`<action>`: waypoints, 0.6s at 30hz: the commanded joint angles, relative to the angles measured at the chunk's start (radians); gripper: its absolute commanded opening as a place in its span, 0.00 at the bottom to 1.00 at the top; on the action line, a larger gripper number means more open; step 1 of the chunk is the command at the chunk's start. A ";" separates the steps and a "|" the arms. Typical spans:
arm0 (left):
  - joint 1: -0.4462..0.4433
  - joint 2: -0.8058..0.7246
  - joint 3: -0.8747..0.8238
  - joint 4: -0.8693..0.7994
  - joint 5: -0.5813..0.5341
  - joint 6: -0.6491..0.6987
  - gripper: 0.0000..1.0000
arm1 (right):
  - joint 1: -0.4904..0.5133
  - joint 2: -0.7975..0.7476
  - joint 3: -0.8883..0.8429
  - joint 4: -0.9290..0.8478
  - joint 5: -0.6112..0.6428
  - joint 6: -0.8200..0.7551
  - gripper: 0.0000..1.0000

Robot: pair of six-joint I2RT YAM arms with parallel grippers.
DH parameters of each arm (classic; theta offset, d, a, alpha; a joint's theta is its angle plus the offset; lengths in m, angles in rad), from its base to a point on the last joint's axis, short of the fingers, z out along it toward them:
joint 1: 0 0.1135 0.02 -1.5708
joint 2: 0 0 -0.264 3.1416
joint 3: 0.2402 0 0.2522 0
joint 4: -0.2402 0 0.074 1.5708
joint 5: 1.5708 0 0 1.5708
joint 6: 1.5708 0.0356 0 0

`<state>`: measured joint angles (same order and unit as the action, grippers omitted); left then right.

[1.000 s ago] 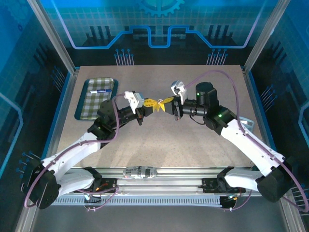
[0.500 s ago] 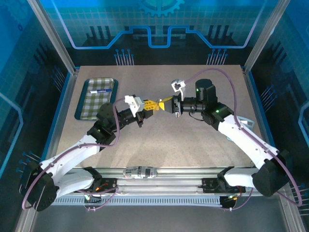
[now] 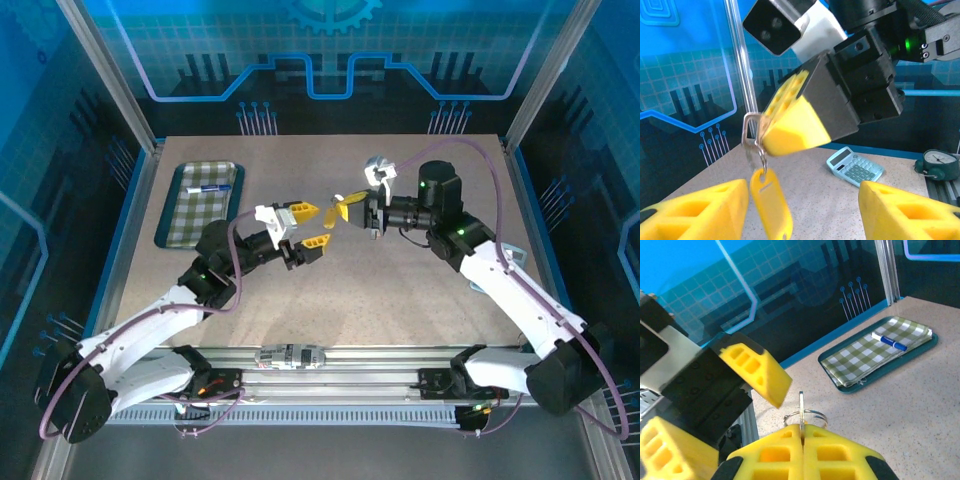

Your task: Remove the keys from the keyring

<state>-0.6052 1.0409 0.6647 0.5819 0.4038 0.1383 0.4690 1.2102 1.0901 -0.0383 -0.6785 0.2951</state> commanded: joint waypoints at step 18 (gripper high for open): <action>0.004 0.130 0.138 0.100 0.010 0.082 0.65 | -0.013 -0.034 -0.009 0.131 -0.141 0.089 0.00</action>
<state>-0.6052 1.1522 0.7612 0.6346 0.3859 0.1940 0.4633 1.1980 1.0897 0.0467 -0.7795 0.3580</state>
